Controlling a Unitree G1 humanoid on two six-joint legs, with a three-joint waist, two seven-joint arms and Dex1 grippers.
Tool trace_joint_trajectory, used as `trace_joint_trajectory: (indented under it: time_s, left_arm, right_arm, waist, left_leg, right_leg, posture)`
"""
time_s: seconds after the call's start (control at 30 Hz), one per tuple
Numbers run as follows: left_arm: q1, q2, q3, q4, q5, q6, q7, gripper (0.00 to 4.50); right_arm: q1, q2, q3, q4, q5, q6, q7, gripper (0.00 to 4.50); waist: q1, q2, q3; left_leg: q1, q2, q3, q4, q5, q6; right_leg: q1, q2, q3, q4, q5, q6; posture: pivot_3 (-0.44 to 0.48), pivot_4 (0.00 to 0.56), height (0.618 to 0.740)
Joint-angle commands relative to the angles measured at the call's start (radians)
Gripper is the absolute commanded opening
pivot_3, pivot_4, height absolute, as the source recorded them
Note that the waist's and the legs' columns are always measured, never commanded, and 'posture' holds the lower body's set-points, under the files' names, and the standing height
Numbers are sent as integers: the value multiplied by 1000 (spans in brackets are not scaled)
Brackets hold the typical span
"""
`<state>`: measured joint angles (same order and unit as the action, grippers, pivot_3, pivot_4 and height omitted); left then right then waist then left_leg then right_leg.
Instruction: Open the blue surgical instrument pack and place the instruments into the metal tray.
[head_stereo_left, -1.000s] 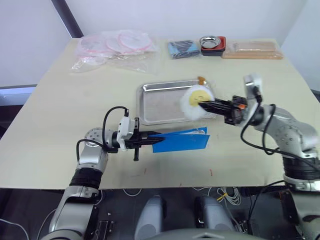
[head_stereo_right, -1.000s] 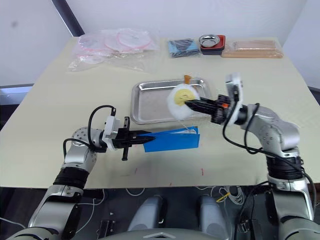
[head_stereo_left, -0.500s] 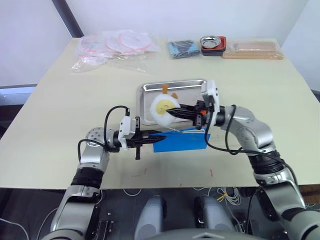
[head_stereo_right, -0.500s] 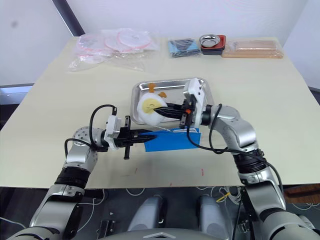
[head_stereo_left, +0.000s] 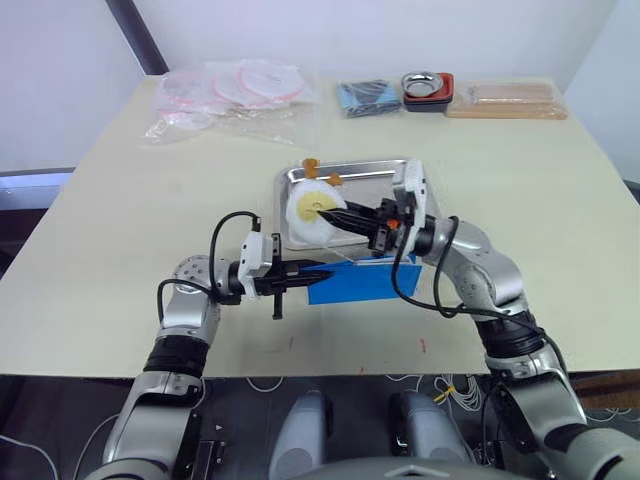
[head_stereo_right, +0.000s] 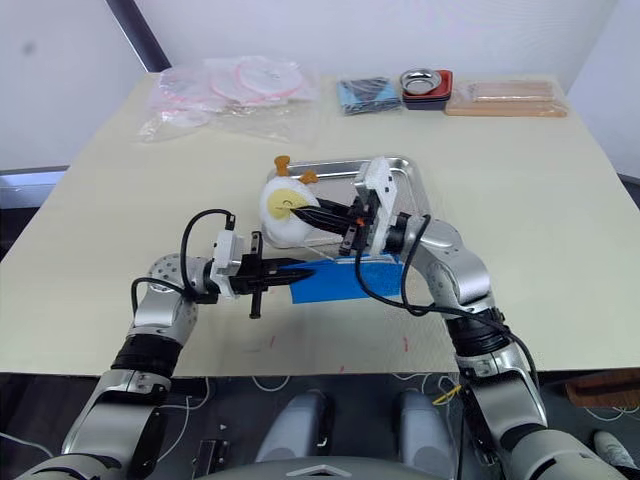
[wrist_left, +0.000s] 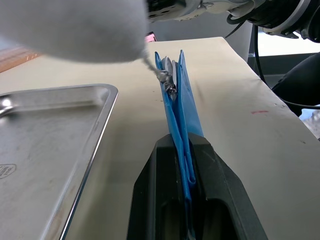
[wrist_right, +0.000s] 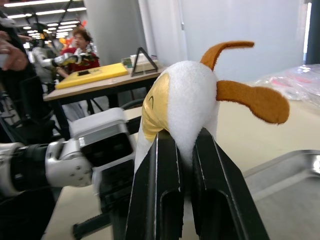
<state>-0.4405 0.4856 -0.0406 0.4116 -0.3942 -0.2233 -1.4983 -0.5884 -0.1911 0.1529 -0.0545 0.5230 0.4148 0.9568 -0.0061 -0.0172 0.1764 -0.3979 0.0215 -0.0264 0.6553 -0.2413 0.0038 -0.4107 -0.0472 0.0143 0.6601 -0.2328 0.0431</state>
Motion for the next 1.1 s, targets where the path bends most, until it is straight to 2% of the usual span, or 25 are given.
trace_joint_trajectory:
  time_s: [0.03, 0.2, 0.23, 0.27, 0.4, 0.43, 0.47, 0.5, 0.57, 0.67, 0.87, 0.97, 1.1]
  left_arm:
    - [2, -14, -40, 6, 32, 10, -4, 0]
    - [2, -13, -41, 13, 35, 9, -9, 0]
    - [1, -13, -41, 14, 34, 10, -9, 0]
    - [0, -14, -42, 15, 35, 10, -9, 0]
    - [-1, -16, -43, 17, 36, 10, -9, 0]
    - [-1, -16, -43, 17, 36, 10, -9, 0]
    - [-1, -16, -43, 17, 36, 10, -10, 0]
    - [-1, -15, -42, 18, 36, 11, -11, 0]
    - [-1, -12, -43, 19, 38, 10, -12, 0]
    - [-2, -10, -44, 20, 40, 11, -14, 0]
    - [-4, -12, -45, 20, 41, 7, -11, 0]
    - [-7, -14, -44, 17, 42, 7, -8, 0]
    - [-6, -15, -42, 15, 40, 9, -5, 0]
  right_arm:
    - [13, -38, -2, -89, 47, -10, 84, 47]
    - [55, -106, 64, -155, 48, -21, 202, 47]
    - [55, -110, 82, -159, 33, -29, 210, 551]
    - [53, -104, 93, -160, 27, -32, 208, 551]
    - [43, -97, 116, -161, 18, -28, 206, 2169]
    - [41, -100, 119, -160, 13, -30, 209, 2940]
    - [40, -102, 121, -159, 10, -32, 209, 3273]
    - [39, -104, 121, -157, 7, -34, 208, 3851]
    - [32, -107, 108, -156, 0, -50, 204, 4402]
    - [18, -117, 74, -154, 10, -52, 194, 4402]
    - [44, -242, -3, -63, -11, -82, 252, 4402]
    - [69, -323, -6, 31, -67, -135, 295, 4402]
    - [96, -359, 9, 115, -107, -187, 333, 4402]
  waist:
    - [-1, 0, 0]
    - [-3, 0, 0]
    - [-3, 0, 0]
    - [-3, 0, 0]
    - [-3, 0, 0]
    - [-2, 0, 0]
    - [0, 0, 0]
    - [1, 0, 0]
    - [0, 0, 0]
    - [0, 0, 0]
    - [1, 0, 0]
    - [1, 0, 0]
    - [-4, 0, 0]
  left_leg:
    - [0, 0, 0, 0, 0, 0]
    - [0, 0, -1, 0, 0, 0]
    - [0, 0, 0, 0, 0, 0]
    - [0, 0, 0, 0, 0, 0]
    - [0, 0, -1, 0, 0, 0]
    - [0, 0, -1, 0, 0, 0]
    - [0, 0, -1, 0, 0, 0]
    - [0, 0, -1, 0, 0, 0]
    - [0, 0, 0, 0, 0, 0]
    - [0, 0, -1, 0, 0, 0]
    - [0, 0, -1, 0, 0, 0]
    - [0, 0, -1, 0, 0, 0]
    - [0, 0, 0, 0, 0, 0]
  right_leg:
    - [0, 0, 0, 0, 0, 0]
    - [0, 0, 0, 0, 0, 0]
    - [0, 0, 0, 0, 0, 0]
    - [0, 0, 0, 0, 0, 0]
    - [0, 0, -1, 1, 0, 0]
    - [0, 0, -1, 0, 0, 0]
    - [0, 0, -1, 0, 0, 0]
    - [1, 0, -1, 0, 0, 0]
    - [1, 0, 0, -1, 0, 0]
    - [1, 0, -1, 0, 0, 0]
    - [1, 0, -1, -1, 0, 0]
    - [1, 0, -1, -1, 0, 0]
    - [1, 0, 0, -1, 0, 0]
  posture:
    - [0, 150, 740]
    - [0, 150, 740]
    - [0, 150, 740]
    - [0, 150, 740]
    - [0, 150, 740]
    - [0, 150, 740]
    - [0, 150, 740]
    - [0, 150, 740]
    - [0, 150, 740]
    - [0, 150, 740]
    - [0, 150, 740]
    - [0, 150, 740]
    - [0, 150, 740]
